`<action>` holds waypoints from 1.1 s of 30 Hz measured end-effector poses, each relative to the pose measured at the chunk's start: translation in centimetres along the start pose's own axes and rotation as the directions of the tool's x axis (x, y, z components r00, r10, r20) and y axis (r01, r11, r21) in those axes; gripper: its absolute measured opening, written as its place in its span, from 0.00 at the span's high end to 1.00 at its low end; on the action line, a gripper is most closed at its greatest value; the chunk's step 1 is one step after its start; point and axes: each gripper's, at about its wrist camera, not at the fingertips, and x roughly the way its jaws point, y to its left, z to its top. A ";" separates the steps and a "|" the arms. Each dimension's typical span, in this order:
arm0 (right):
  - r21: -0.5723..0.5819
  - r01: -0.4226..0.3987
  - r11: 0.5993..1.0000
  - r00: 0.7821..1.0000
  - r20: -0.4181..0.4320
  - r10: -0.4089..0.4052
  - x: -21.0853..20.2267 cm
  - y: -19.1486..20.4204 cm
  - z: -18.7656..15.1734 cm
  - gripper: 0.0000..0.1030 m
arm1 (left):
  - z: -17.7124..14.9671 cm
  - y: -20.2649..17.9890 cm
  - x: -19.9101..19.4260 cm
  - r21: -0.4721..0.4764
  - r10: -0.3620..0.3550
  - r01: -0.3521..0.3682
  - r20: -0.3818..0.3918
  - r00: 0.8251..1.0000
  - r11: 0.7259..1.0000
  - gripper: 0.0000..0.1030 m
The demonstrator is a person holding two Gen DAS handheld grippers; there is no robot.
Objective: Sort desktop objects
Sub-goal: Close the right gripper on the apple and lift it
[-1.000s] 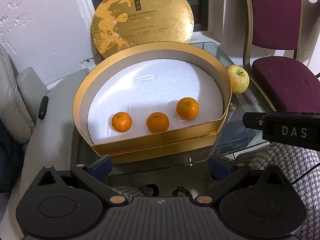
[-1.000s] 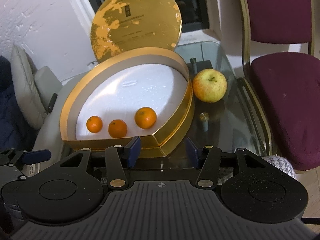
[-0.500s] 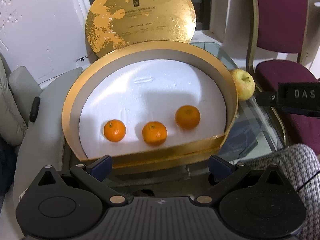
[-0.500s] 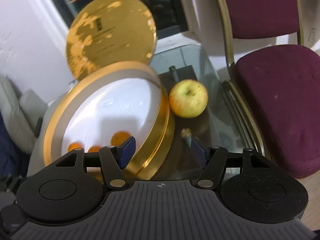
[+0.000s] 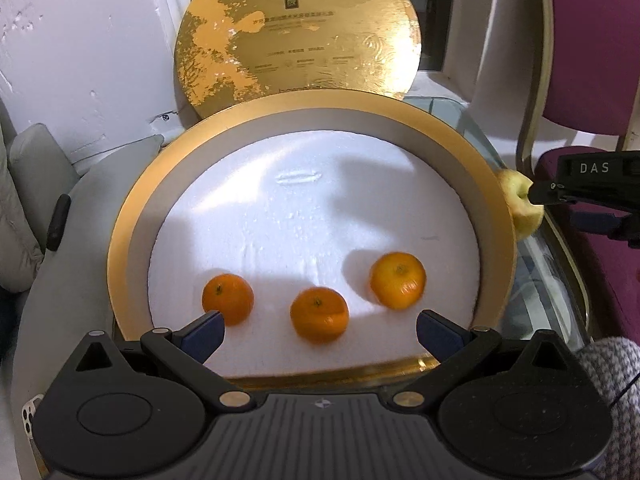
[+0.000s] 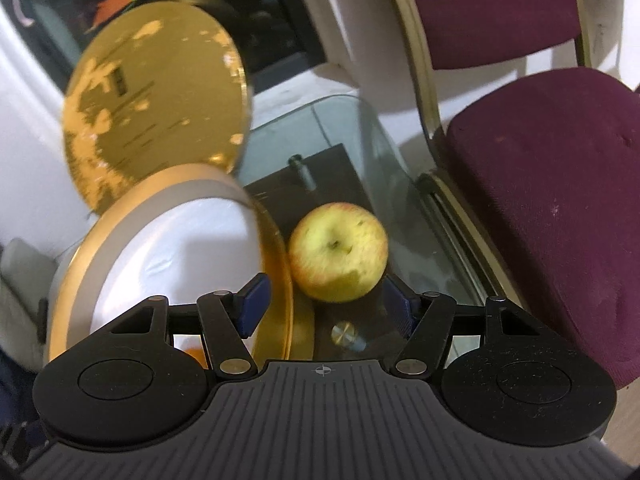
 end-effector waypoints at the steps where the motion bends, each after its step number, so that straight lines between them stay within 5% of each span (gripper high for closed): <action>1: 0.013 0.007 1.000 1.000 -0.002 -0.007 0.5 -0.1 0.2 0.35 | 0.2 0.1 0.3 -0.005 0.001 -0.001 -0.001 1.000 1.000 0.01; 6: 0.078 0.040 0.996 0.999 -0.015 -0.039 2.8 -0.6 1.4 0.32 | 0.6 0.6 1.4 -0.028 0.006 -0.006 -0.014 1.000 1.000 0.01; 9: 0.111 0.069 0.991 0.998 -0.021 -0.067 4.5 -1.2 2.6 0.20 | 0.6 0.8 1.9 -0.032 0.002 -0.003 -0.027 1.000 0.999 0.01; 33: 0.208 0.154 0.966 0.981 -0.148 -0.125 9.6 -0.2 4.0 0.17 | 0.1 1.7 4.0 -0.060 0.005 -0.010 -0.080 0.997 0.998 0.01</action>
